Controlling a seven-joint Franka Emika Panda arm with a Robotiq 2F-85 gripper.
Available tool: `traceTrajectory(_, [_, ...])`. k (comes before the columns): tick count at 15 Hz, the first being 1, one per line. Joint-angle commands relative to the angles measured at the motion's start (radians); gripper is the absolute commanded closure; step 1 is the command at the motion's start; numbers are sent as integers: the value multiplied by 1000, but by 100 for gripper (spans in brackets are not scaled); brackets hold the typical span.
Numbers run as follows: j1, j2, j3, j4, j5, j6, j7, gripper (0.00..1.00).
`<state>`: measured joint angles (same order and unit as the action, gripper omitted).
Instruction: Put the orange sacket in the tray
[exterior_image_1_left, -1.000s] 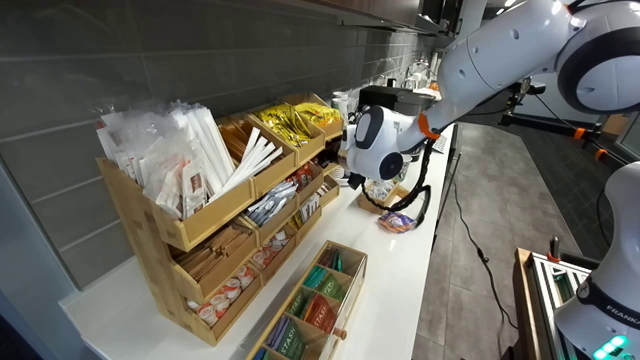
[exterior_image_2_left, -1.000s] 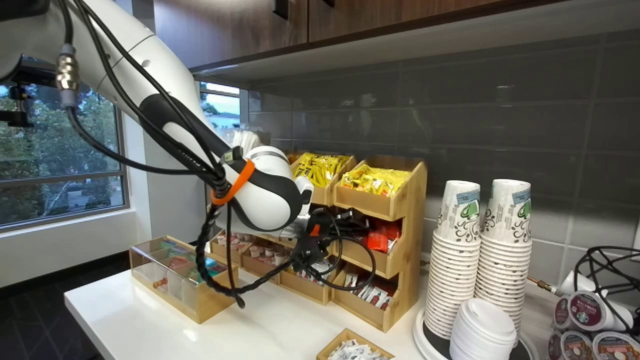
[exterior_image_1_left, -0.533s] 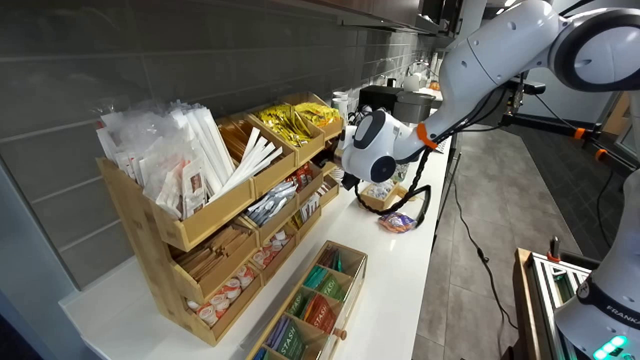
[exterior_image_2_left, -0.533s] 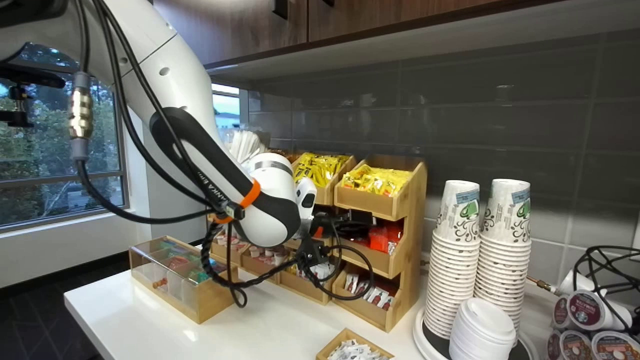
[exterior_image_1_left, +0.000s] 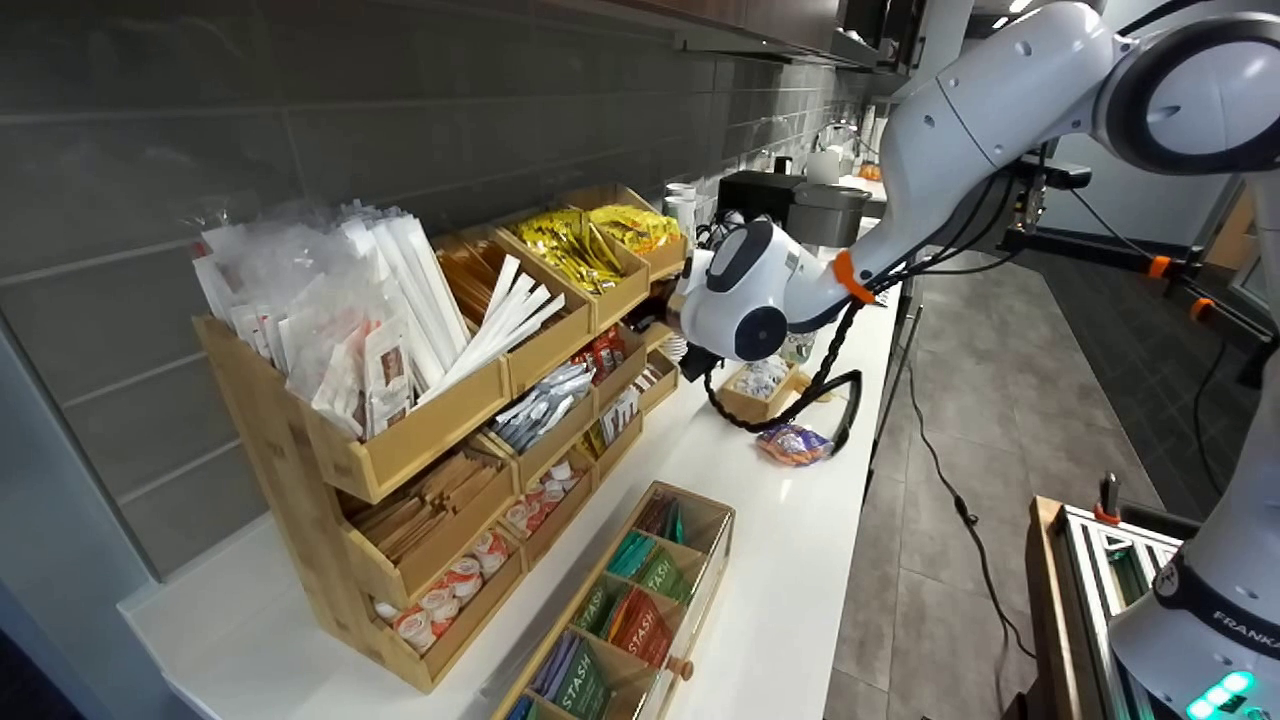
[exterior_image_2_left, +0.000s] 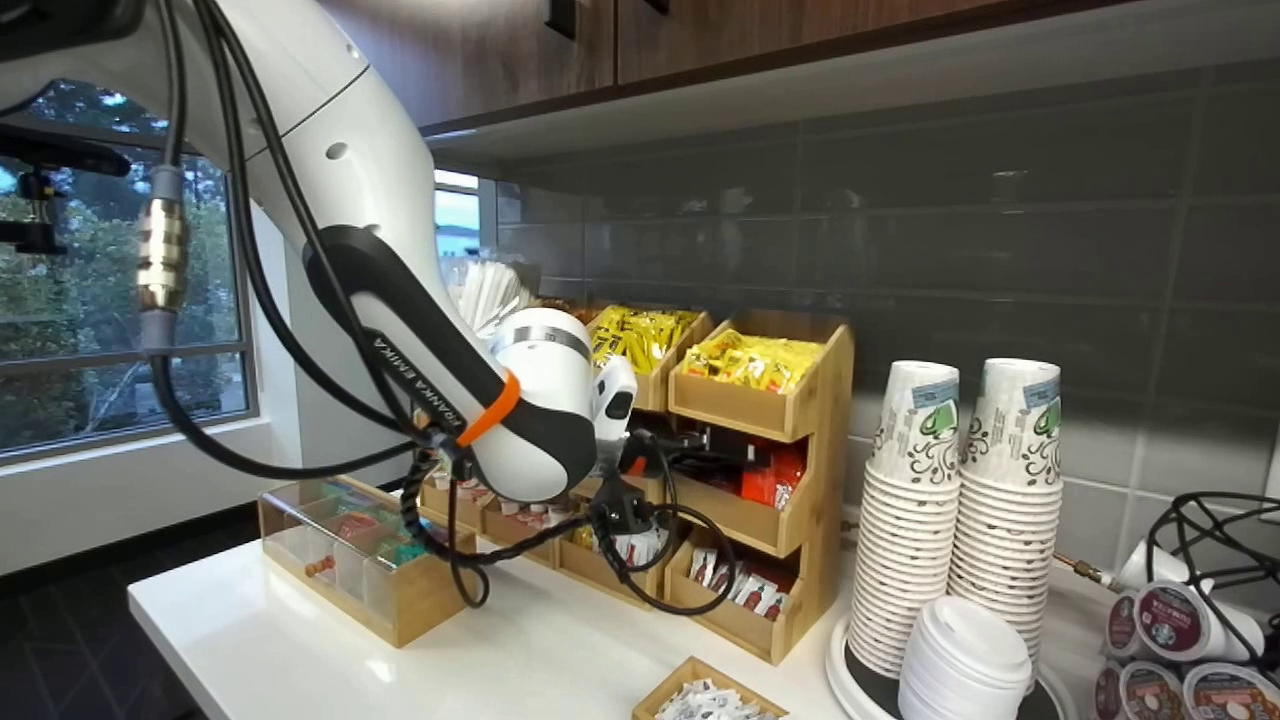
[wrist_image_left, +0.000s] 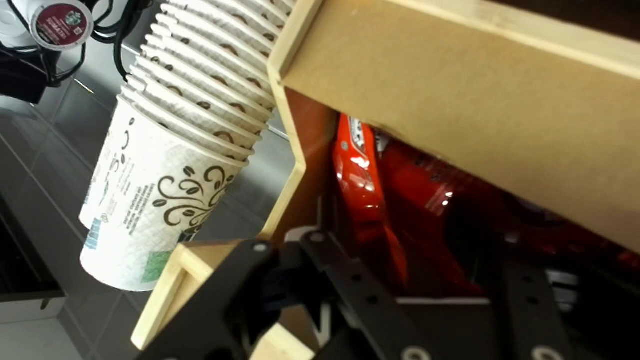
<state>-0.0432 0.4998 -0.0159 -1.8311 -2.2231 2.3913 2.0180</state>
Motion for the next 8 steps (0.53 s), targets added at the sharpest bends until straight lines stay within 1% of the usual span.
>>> traceTrajectory(1, [-29,-9,36,-10,57,-24,-12,71])
traceTrajectory(4, [-33,-16,41,-14,71,-34,4,93])
traceTrajectory(5, [-34,-18,42,-15,72,-37,7,78])
traceTrajectory(6, [-34,-20,42,-15,72,-38,10,55])
traceTrajectory(7, [-35,-21,43,-15,72,-39,11,54])
traceTrajectory(8, [-35,-22,44,-15,73,-42,12,47])
